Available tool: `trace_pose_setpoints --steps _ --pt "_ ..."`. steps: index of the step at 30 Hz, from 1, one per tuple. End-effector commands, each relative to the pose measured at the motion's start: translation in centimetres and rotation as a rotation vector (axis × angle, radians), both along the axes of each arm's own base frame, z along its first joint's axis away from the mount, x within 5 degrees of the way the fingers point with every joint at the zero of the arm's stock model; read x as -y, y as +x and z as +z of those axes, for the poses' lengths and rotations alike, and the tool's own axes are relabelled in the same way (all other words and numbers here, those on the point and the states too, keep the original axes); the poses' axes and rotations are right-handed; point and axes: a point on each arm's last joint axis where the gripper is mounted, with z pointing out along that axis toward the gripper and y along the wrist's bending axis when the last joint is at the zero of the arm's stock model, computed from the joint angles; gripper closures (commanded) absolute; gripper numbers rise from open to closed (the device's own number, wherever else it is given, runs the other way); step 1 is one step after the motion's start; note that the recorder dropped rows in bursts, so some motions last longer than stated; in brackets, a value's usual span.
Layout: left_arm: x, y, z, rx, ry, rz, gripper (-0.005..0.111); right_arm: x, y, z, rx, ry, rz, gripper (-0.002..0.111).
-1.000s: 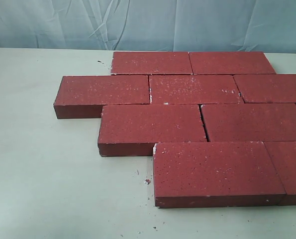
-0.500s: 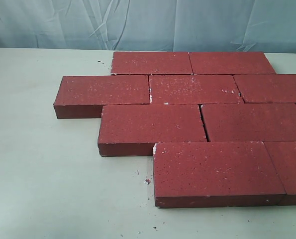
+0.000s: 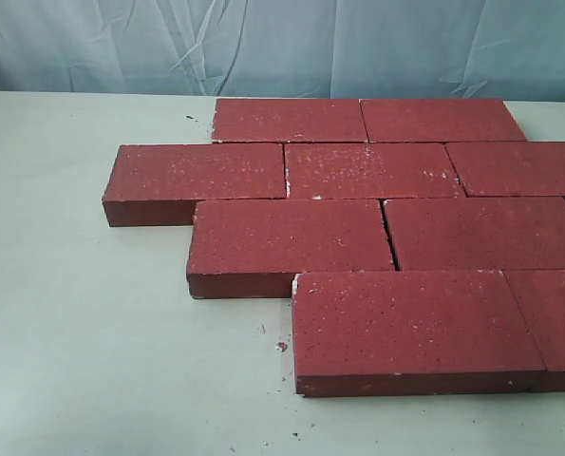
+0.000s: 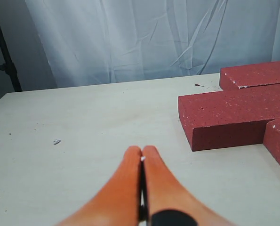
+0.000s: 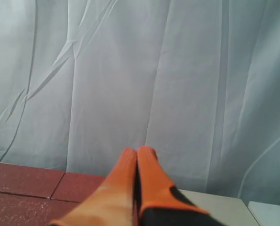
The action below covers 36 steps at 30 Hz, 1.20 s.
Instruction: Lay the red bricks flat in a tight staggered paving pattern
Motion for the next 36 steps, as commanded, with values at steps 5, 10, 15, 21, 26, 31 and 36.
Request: trace_pose_setpoints --steps 5,10,15,21,26,31,36 --pt "0.0 0.0 -0.1 0.007 -0.004 0.005 0.107 0.1 -1.0 -4.6 -0.047 -0.019 -0.017 0.109" --pt "0.0 0.0 -0.1 0.007 -0.004 0.005 0.107 0.1 -1.1 -6.4 -0.068 -0.020 -0.016 0.109" --pt "0.0 0.0 -0.1 0.007 -0.004 0.005 0.107 0.1 -1.4 -8.1 -0.091 0.004 -0.013 0.109" --pt "0.0 0.0 -0.1 0.007 -0.004 0.005 0.107 0.1 -1.2 -9.7 -0.154 0.050 -0.013 0.109" --pt "0.0 0.0 -0.1 0.007 -0.004 0.005 0.107 0.1 -1.2 -9.9 -0.164 0.052 -0.013 0.109" --pt "0.0 0.0 -0.1 0.007 -0.004 0.005 0.107 0.1 -1.2 -10.0 -0.177 0.054 -0.014 0.109" --pt "0.0 0.0 -0.1 0.007 -0.004 0.005 0.107 0.1 -1.2 -10.4 -0.227 0.077 -0.016 0.109"
